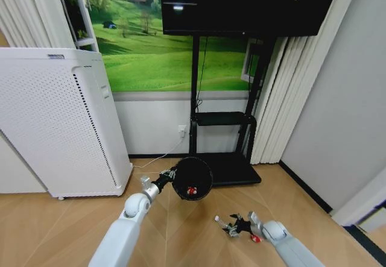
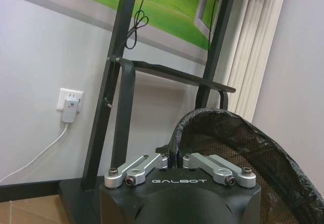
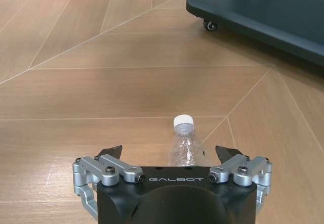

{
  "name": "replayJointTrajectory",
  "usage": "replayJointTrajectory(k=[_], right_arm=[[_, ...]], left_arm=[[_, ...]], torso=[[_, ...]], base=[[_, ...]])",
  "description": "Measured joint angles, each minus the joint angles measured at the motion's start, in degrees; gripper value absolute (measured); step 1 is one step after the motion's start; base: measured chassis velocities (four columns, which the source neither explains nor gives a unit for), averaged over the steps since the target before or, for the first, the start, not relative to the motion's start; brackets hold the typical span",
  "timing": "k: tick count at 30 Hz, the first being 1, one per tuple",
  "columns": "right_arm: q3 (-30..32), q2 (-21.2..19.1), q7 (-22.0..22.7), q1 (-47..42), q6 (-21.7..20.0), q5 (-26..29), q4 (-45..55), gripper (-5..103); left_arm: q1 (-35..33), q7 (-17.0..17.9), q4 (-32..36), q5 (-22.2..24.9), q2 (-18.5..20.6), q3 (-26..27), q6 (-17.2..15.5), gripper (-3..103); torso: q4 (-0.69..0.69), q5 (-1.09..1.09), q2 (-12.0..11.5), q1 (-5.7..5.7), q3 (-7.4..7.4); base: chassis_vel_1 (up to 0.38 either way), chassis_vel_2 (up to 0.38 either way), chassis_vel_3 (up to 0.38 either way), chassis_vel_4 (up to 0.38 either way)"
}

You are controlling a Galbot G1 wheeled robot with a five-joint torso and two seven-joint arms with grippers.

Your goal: Pick up the trash bin and place the garbage on the floor into it.

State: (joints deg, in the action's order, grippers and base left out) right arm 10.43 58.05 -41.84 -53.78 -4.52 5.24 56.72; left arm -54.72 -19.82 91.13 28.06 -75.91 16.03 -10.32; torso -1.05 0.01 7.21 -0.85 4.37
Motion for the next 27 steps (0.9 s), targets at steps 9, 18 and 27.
replayJointTrajectory(k=[9, 18, 27], right_arm=[[0.64, 2.24, 1.58, 0.91, -0.10, -2.13, -2.49, 100], [1.37, 7.99, 2.85, 6.13, 5.20, -7.35, -14.03, 100], [1.57, 9.32, 3.28, 8.78, 6.45, -9.25, -18.44, 100]], left_arm=[[-2.18, 0.03, 3.57, -0.44, 0.87, 0.13, -0.17, 7], [-3.52, 0.32, 5.91, -0.51, 1.01, 0.14, -0.73, 7], [-3.63, 0.35, 5.88, -0.38, 1.53, 0.52, -0.86, 7]], torso=[[0.01, -0.01, 0.00, 0.00, 0.00], [0.03, 0.00, 0.00, 0.00, 0.00], [0.02, 0.00, 0.00, 0.00, 0.00]], base=[[0.000, 0.000, 0.000, 0.000], [0.000, 0.000, 0.000, 0.000], [0.000, 0.000, 0.000, 0.000]])
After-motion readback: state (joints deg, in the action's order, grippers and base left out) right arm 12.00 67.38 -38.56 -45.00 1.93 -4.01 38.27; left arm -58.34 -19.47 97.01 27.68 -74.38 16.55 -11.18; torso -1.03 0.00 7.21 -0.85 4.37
